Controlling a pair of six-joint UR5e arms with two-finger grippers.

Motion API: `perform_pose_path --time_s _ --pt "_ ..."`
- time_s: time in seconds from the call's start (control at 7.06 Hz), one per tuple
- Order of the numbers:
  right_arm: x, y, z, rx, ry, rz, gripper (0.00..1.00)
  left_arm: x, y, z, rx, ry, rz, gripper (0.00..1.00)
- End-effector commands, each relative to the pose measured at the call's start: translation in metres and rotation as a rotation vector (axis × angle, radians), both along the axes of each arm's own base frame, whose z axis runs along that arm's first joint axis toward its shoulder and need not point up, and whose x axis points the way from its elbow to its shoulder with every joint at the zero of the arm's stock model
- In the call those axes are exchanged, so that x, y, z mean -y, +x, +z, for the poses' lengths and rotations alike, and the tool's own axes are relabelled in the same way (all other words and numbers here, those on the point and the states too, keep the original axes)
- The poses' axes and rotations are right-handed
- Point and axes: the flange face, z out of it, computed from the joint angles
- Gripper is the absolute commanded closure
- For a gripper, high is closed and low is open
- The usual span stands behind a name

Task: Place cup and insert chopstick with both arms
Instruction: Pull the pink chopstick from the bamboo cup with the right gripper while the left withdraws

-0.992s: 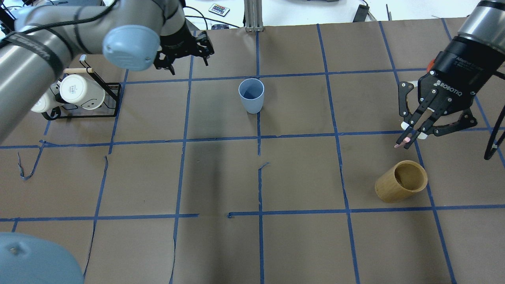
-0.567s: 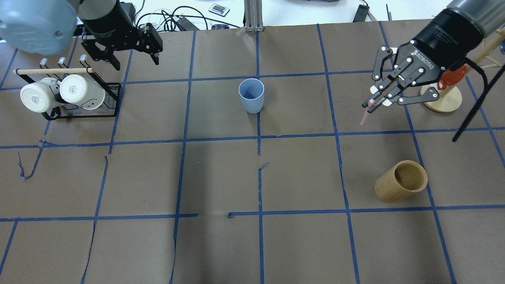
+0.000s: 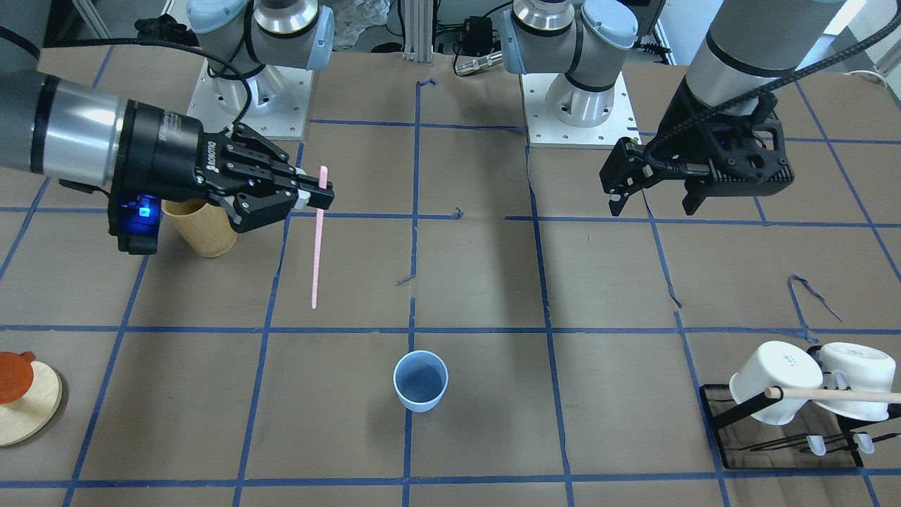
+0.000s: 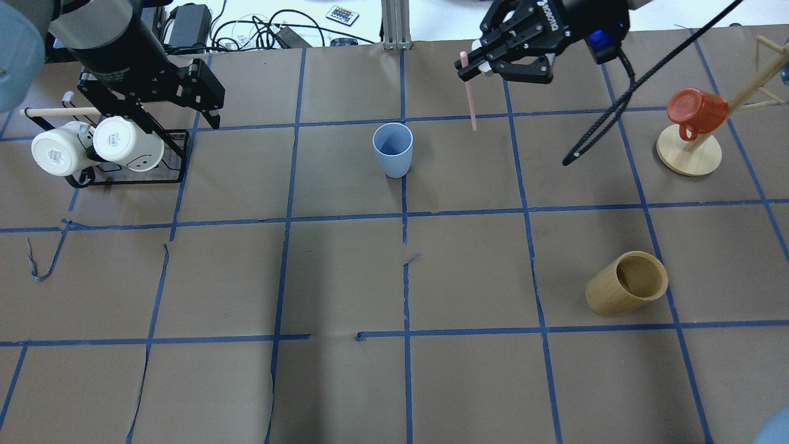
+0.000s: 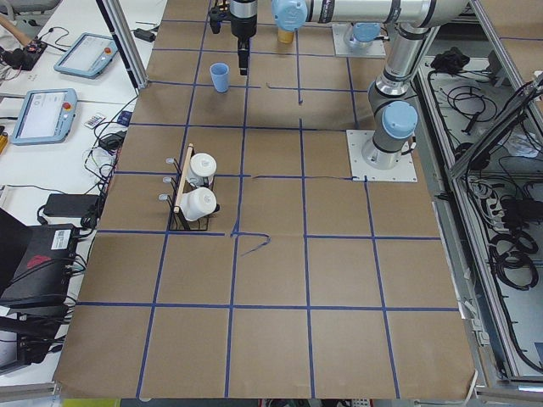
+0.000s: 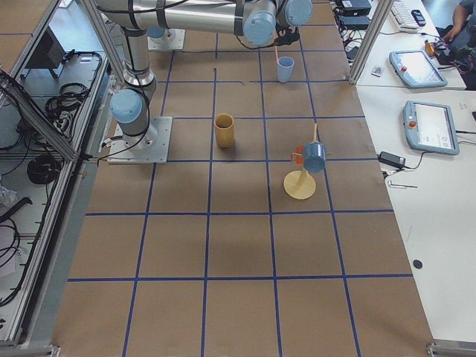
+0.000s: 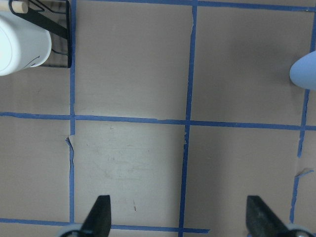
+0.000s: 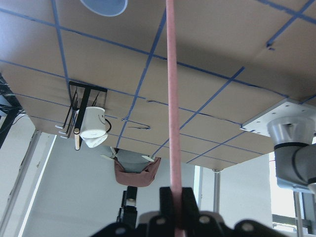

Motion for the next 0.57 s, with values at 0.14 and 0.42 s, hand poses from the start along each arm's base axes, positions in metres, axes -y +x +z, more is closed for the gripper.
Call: perform_pose_path --time_s 0.14,0.42 --pt "0.048 0.022 -0.034 0.147 -0.007 -0.075 0.98 0.000 0.001 0.002 0.001 -0.010 -0.004 0.03" --pt "0.064 0.026 -0.051 0.206 0.004 -0.102 0.97 0.003 0.001 0.003 0.001 -0.029 -0.001 0.02"
